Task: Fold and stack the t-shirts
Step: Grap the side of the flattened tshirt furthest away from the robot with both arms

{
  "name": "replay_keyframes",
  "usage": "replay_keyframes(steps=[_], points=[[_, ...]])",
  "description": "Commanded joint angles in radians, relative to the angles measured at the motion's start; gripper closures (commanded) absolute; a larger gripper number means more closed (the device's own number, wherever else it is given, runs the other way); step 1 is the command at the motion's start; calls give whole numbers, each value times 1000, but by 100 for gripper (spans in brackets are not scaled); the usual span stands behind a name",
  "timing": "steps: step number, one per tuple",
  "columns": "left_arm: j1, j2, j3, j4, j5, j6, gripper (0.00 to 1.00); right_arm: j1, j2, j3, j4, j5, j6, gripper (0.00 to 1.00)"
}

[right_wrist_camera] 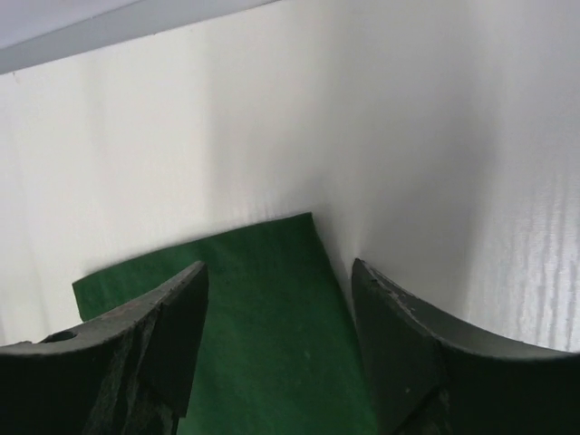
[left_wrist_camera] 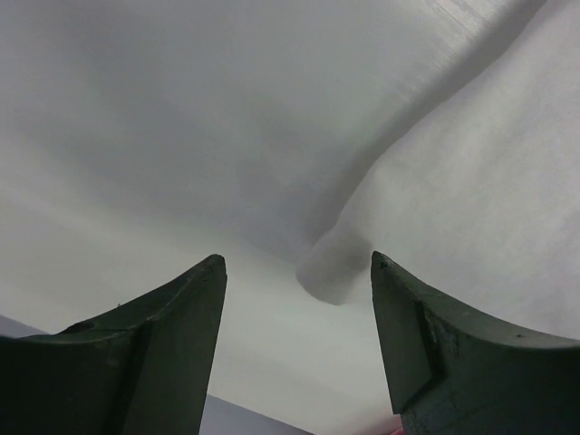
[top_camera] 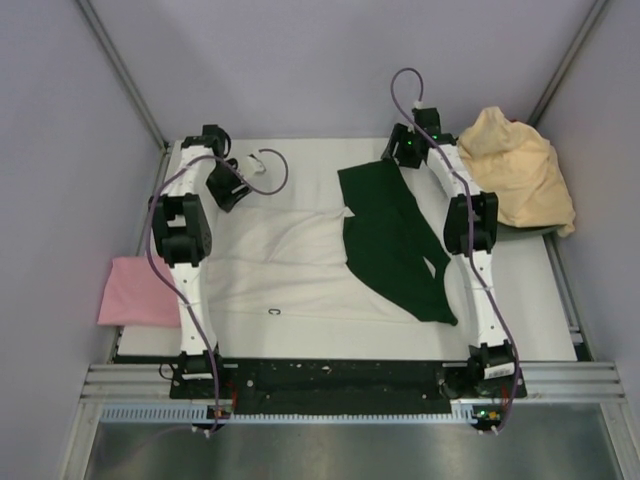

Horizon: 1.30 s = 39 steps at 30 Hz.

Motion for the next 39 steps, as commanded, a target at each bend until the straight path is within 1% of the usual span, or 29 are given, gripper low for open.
replay_keyframes(steps=[1, 2, 3, 5, 6, 7, 8, 9, 10, 11, 12, 14, 16, 20, 24, 26, 27, 33, 39], points=[[4, 47, 30, -107, 46, 54, 32, 29, 71, 41, 4, -1, 67, 38], [4, 53, 30, -121, 56, 57, 33, 27, 77, 42, 10, -15, 76, 42], [6, 54, 29, -133, 70, 61, 34, 30, 77, 44, 20, -23, 78, 49], [6, 56, 24, -153, 93, 67, 36, 30, 72, 38, 43, -30, 79, 65], [6, 54, 21, -156, 101, 69, 37, 30, 69, 33, 54, -35, 87, 77], [6, 51, 15, -153, 99, 69, 40, 30, 68, 29, 65, -44, 91, 86], [6, 53, 13, -150, 93, 67, 46, 30, 63, 22, 77, -50, 98, 97], [6, 51, 13, -144, 83, 63, 55, 30, 59, 16, 82, -56, 101, 100], [6, 50, 13, -135, 75, 55, 67, 30, 49, 7, 91, -63, 101, 100], [9, 45, 13, -126, 67, 52, 74, 30, 37, -5, 97, -67, 101, 100], [9, 44, 15, -118, 66, 49, 85, 29, 23, -16, 106, -76, 95, 100], [16, 30, 13, -106, 72, 44, 98, 30, -12, -48, 122, -101, 88, 100], [18, 6, 12, -101, 85, 43, 100, 29, -61, -88, 146, -145, 79, 100], [20, -57, -5, -98, 134, 37, 100, 30, -173, -209, 207, -234, 59, 100], [20, -128, -56, -84, 176, 6, 100, 32, -303, -348, 267, -290, 44, 100], [18, -177, -106, -77, 188, 6, 100, 32, -392, -428, 289, -316, 36, 100], [20, -201, -134, -66, 193, 6, 100, 32, -415, -480, 306, -326, 35, 100], [21, -370, -325, 26, 167, 17, 100, 32, -712, -831, 418, -349, 19, 100], [24, -487, -456, 51, 150, 37, 100, 33, -1030, -1198, 429, -348, -5, 100]])
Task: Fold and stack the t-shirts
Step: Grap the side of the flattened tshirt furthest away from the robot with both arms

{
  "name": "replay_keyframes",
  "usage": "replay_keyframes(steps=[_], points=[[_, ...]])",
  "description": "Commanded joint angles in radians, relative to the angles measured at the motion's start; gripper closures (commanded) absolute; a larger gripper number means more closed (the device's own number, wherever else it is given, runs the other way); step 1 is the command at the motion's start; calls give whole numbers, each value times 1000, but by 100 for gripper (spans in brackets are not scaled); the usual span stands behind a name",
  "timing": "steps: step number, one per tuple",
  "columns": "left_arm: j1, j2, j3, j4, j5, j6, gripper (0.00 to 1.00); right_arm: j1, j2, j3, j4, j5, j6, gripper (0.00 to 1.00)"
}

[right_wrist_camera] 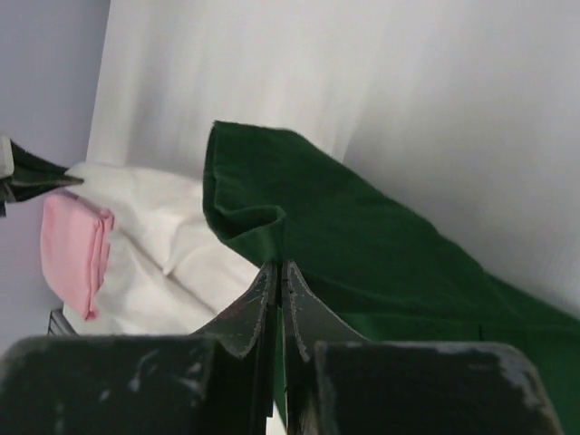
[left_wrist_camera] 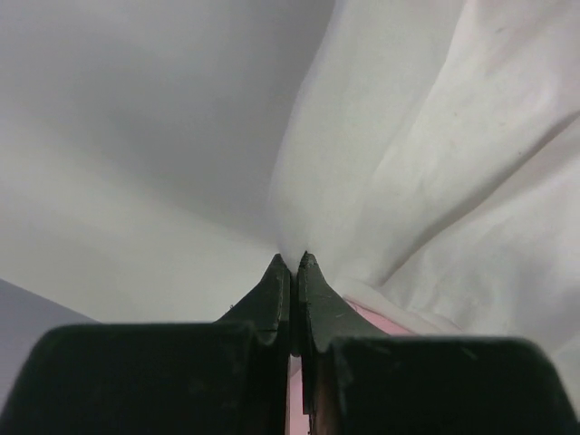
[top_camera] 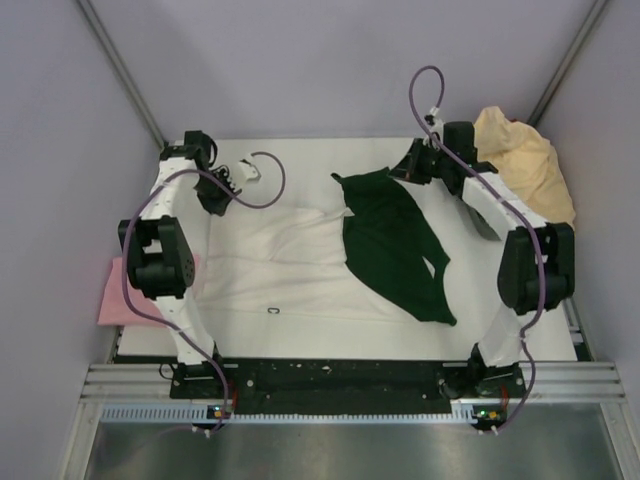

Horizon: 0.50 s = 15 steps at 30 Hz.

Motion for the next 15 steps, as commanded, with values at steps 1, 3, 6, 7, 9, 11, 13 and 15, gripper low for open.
replay_keyframes(steps=[1, 3, 6, 7, 9, 11, 13, 15], points=[[16, -105, -87, 53, -2, 30, 100, 12, -241, -227, 30, -22, -40, 100], [22, -136, -125, 67, -11, 38, 100, 11, -342, -321, -7, -11, -55, 100], [36, -177, -171, 82, -10, 47, 100, 12, -493, -453, -59, 5, -55, 100], [41, -188, -187, 84, -8, 51, 100, 11, -539, -490, -70, 8, -52, 100], [41, -208, -214, 88, -10, 67, 100, 12, -631, -551, -99, 16, -45, 100], [44, -223, -242, 99, -20, 73, 100, 11, -701, -593, -142, 30, -41, 100], [44, -237, -261, 116, -29, 77, 100, 12, -772, -613, -185, 42, -41, 100], [47, -245, -270, 128, -33, 78, 100, 12, -823, -622, -229, 61, -41, 100]])
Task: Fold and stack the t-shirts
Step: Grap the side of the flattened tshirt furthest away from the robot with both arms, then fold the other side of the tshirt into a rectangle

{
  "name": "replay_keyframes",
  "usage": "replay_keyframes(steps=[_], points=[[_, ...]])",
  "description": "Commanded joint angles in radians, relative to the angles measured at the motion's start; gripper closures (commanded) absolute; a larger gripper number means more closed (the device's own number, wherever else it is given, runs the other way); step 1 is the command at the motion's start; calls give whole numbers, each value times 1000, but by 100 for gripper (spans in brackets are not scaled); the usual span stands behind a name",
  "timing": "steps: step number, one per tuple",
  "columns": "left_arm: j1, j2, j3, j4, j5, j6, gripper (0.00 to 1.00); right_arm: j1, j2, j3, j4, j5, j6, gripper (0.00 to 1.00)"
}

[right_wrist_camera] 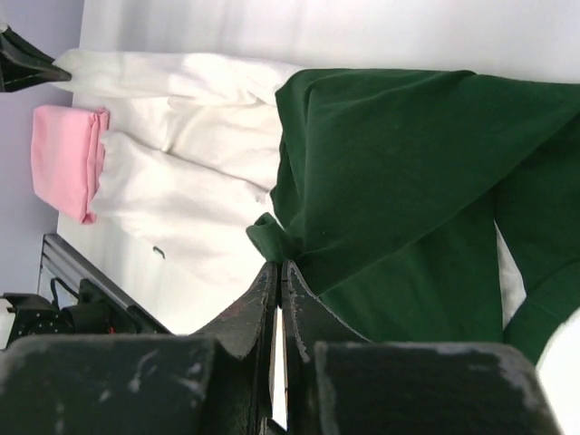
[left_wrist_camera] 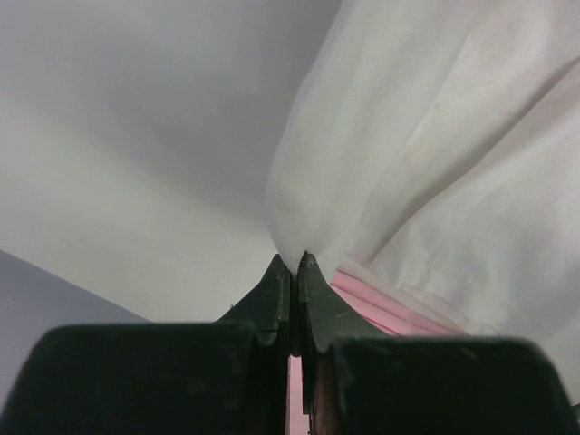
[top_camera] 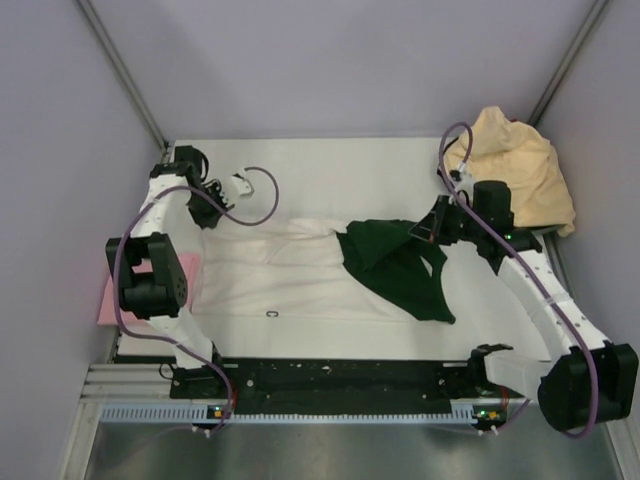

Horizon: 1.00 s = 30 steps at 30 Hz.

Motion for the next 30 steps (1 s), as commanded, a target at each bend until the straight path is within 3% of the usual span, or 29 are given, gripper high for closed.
replay_keyframes(steps=[1, 7, 16, 17, 24, 27, 30], points=[[11, -64, -21, 52, -8, 28, 100, 12, -123, -20, -80, 39, -7, 100], [20, -119, -38, 77, 12, 38, 100, 12, -192, -50, -158, 36, 16, 100], [32, -145, -233, 137, -74, 149, 100, 10, -253, -182, -240, 59, 16, 100], [34, -142, -241, 110, -77, 171, 97, 12, -256, -208, -241, 64, 16, 100], [34, -146, -184, -324, -46, 372, 48, 10, -235, -291, -206, 72, 1, 100], [26, -143, -152, -478, -60, 405, 42, 12, -224, -288, -200, 73, 2, 100], [13, -163, -158, -453, -29, 385, 38, 12, -224, -285, -199, 78, -4, 100]])
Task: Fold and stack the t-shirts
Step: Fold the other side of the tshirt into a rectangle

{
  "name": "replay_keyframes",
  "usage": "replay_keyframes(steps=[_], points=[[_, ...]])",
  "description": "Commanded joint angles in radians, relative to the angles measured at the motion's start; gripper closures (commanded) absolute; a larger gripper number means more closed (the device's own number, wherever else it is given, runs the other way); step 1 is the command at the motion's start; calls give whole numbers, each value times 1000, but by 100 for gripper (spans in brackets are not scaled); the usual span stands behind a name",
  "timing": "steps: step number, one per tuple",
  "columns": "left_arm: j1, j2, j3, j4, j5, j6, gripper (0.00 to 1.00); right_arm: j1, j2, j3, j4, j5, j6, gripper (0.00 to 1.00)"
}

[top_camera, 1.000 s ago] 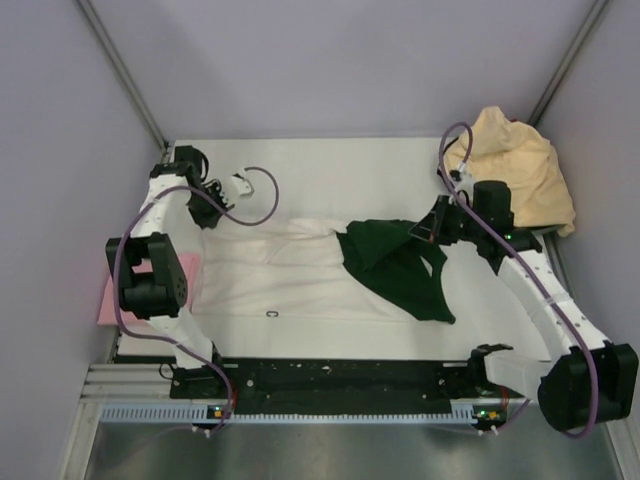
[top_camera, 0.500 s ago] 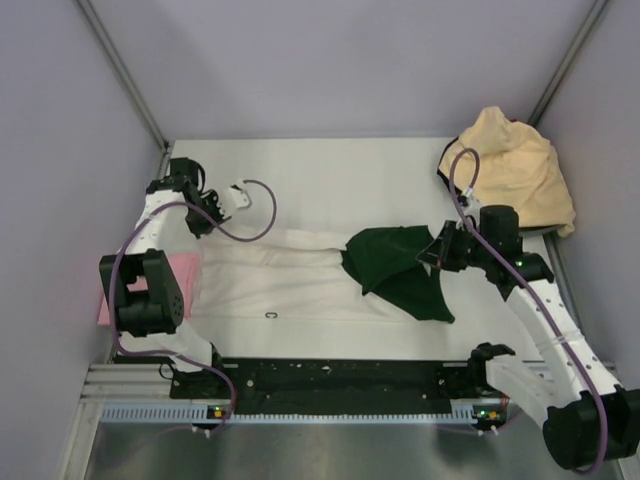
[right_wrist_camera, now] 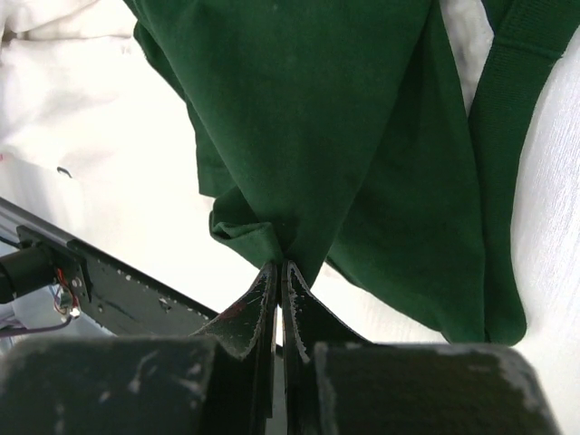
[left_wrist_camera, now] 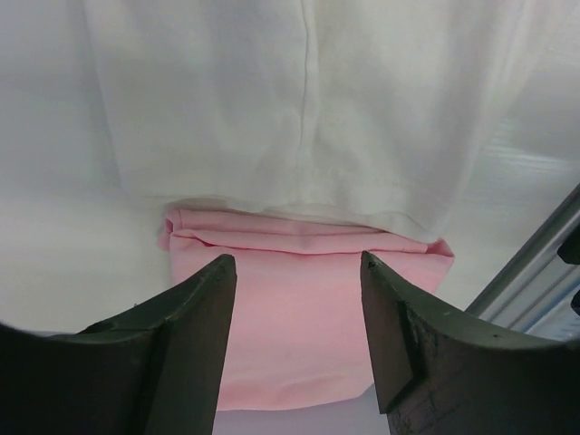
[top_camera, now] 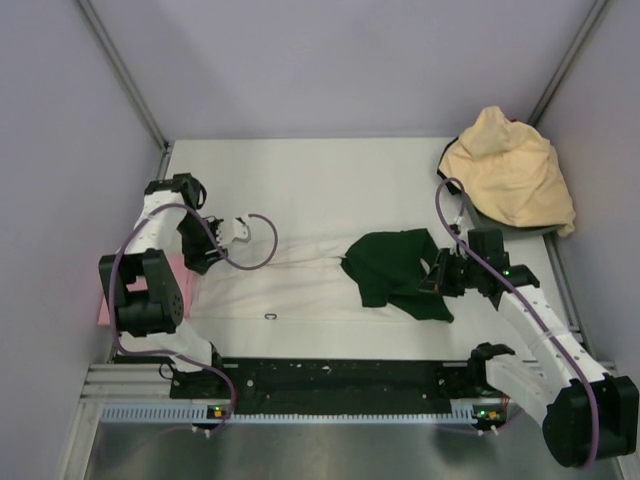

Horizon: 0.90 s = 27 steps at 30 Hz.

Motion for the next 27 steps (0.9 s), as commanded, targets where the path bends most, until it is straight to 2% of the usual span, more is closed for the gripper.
replay_keyframes(steps=[1, 2, 4, 6, 7, 11, 16, 21, 24, 27], points=[[-19, -38, 24, -138, 64, 26, 38, 12, 0, 11, 39, 8, -12, 100], [-33, -41, 6, -60, 83, -14, 40, 10, 0, 12, 40, 8, -10, 100], [-79, -32, -34, 70, 51, -124, 50, 10, -4, 15, 39, 8, -10, 100], [-104, -3, -69, 105, 9, -184, 58, 10, -11, 14, 40, 11, -10, 100], [-139, 2, -97, 117, -14, -194, 58, 10, -17, 12, 40, 11, -10, 100], [-139, -52, -261, 296, -145, -188, 54, 10, -41, 0, 49, 19, -4, 100], [-142, -72, -295, 447, -206, -223, 55, 12, -47, -5, 54, 6, -4, 100], [-142, -41, -320, 462, -201, -238, 57, 10, -63, -6, 54, 11, -10, 100], [-141, -20, -320, 442, -206, -249, 66, 12, -64, -5, 54, 6, -9, 100], [-142, -10, -318, 445, -216, -255, 71, 12, -61, -2, 54, 9, -10, 100]])
